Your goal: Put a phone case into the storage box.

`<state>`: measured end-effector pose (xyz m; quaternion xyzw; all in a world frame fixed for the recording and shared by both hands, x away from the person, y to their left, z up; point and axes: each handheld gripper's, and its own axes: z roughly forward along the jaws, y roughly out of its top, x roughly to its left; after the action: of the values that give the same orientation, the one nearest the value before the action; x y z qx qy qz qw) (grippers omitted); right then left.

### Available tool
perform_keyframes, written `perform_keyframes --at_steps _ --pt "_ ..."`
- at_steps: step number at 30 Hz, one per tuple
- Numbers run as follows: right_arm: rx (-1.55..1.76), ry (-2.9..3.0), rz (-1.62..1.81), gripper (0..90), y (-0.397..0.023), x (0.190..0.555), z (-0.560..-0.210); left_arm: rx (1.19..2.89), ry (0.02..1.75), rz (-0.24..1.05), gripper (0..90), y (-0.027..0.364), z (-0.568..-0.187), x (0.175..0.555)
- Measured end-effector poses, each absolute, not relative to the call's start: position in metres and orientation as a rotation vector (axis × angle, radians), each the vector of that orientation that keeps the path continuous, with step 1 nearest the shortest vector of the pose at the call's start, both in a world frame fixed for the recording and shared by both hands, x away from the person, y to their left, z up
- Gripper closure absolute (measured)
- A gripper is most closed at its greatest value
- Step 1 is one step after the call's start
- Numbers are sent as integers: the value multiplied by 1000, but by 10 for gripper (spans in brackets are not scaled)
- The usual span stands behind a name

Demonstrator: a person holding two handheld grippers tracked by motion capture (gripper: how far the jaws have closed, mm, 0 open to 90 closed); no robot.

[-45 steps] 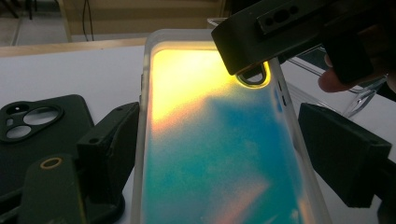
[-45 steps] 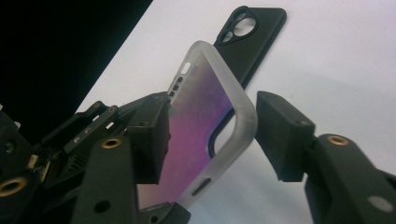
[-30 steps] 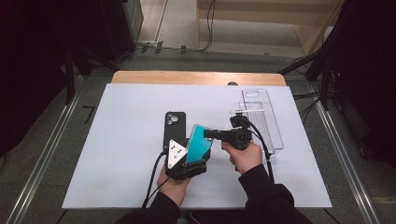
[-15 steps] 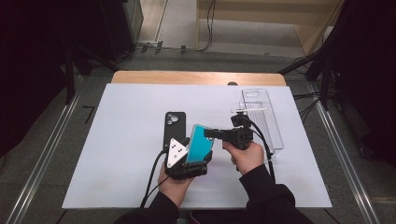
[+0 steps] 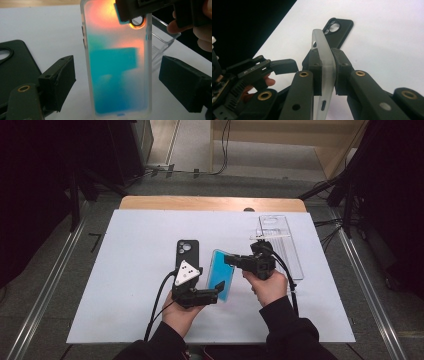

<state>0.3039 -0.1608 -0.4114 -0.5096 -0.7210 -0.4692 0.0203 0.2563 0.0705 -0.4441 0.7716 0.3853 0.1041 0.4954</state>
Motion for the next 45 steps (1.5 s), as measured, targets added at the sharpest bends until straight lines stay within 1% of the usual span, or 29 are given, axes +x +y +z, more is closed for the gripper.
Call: perform_keyframes --at_steps 4,5,7,10,13,16,19,23,26,30,32,35,39,43,45 --pt "-1551 -2303 -1473 773 -161 301 -408 1896 942 193 142 75 -439 261" --pt "-1535 -2313 -1488 773 -162 300 -408 1905 942 197 142 77 -438 262" --pt "-1501 -2336 -1511 773 -164 298 -406 1909 940 176 164 80 -436 266" --pt "-1446 -2390 -1526 773 -165 295 -404 1928 925 157 167 86 -431 271" --pt "-1379 -2433 -1544 773 -166 293 -403 1953 889 98 192 90 -428 277" --pt "-1313 -2485 -1561 773 -166 291 -402 1963 852 115 192 93 -424 280" --pt "-1242 -2518 -1585 773 -168 289 -401 1973 826 87 192 95 -420 283" --pt "-1134 -2553 -1609 772 -172 286 -400 2018 748 31 192 99 -416 287" --pt "-1080 -2578 -1603 772 -174 285 -400 2033 699 40 192 102 -413 288" --pt "-1038 -2562 -1581 772 -176 286 -402 2058 611 -53 192 107 -409 296" --pt "-997 -2580 -1553 772 -175 287 -403 2090 555 -47 192 109 -407 298" --pt "-948 -2591 -1542 772 -174 288 -405 2084 525 -92 192 111 -405 303" --pt "-894 -2585 -1537 772 -172 288 -407 2119 495 -121 193 110 -406 310" --pt "-801 -2583 -1522 771 -170 289 -410 2175 424 -178 217 106 -407 313" --pt "-759 -2583 -1520 771 -168 288 -410 2187 405 -207 245 104 -408 314"
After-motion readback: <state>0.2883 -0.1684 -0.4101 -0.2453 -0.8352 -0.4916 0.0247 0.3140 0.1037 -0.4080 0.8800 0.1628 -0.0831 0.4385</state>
